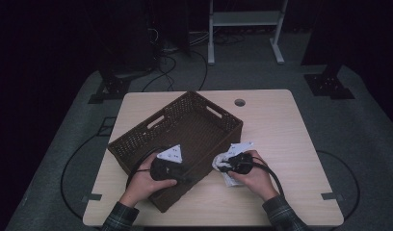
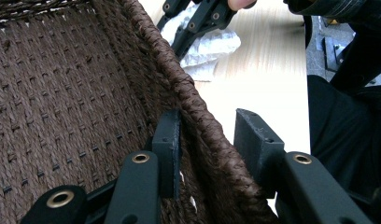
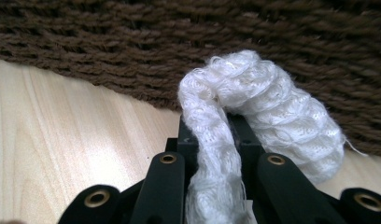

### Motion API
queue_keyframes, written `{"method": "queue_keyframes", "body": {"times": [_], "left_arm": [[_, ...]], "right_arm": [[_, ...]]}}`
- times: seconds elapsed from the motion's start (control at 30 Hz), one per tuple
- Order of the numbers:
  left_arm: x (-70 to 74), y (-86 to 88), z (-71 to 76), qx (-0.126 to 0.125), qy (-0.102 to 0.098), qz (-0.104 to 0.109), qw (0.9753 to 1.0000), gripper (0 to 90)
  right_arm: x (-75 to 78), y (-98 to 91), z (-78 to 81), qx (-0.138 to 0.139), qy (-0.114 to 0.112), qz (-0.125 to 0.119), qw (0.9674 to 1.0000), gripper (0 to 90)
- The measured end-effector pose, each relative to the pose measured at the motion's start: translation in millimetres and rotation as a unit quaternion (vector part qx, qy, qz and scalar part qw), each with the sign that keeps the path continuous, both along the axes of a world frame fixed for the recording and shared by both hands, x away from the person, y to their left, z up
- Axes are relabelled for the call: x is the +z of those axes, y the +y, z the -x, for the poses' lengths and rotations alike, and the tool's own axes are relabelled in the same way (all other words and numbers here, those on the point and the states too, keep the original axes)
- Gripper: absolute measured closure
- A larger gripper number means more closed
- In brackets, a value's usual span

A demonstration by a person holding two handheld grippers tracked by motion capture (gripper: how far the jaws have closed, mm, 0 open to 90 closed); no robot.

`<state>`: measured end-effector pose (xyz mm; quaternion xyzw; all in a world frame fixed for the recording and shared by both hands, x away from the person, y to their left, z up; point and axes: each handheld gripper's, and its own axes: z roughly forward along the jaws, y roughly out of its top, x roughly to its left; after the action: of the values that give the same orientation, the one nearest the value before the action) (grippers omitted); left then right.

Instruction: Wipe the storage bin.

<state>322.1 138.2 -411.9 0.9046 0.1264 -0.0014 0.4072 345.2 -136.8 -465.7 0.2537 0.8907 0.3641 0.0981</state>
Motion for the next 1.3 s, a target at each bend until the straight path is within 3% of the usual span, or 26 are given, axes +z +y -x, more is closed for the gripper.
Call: {"method": "queue_keyframes", "body": {"times": [0.23, 0.67, 1.0, 1.3], "left_arm": [[0.0, 0.0, 0.1, 0.0, 0.0, 0.0, 1.0, 61.6], [0.0, 0.0, 0.1, 0.0, 0.0, 0.0, 1.0, 61.6], [0.0, 0.0, 0.0, 0.0, 0.0, 0.0, 1.0, 61.6], [0.0, -0.1, -0.2, 0.0, 0.001, 0.0, 1.0, 61.5]], "right_arm": [[-6.7, 1.6, 0.5, 0.003, 0.017, 0.006, 0.9998, 77.4], [-6.1, 1.8, 4.9, 0.009, 0.024, 0.014, 0.9996, 77.5], [15.4, -5.3, 8.5, 0.005, -0.009, -0.03, 0.9995, 77.5], [41.4, -14.6, 14.7, 0.0, -0.045, -0.075, 0.9962, 77.6]]}}
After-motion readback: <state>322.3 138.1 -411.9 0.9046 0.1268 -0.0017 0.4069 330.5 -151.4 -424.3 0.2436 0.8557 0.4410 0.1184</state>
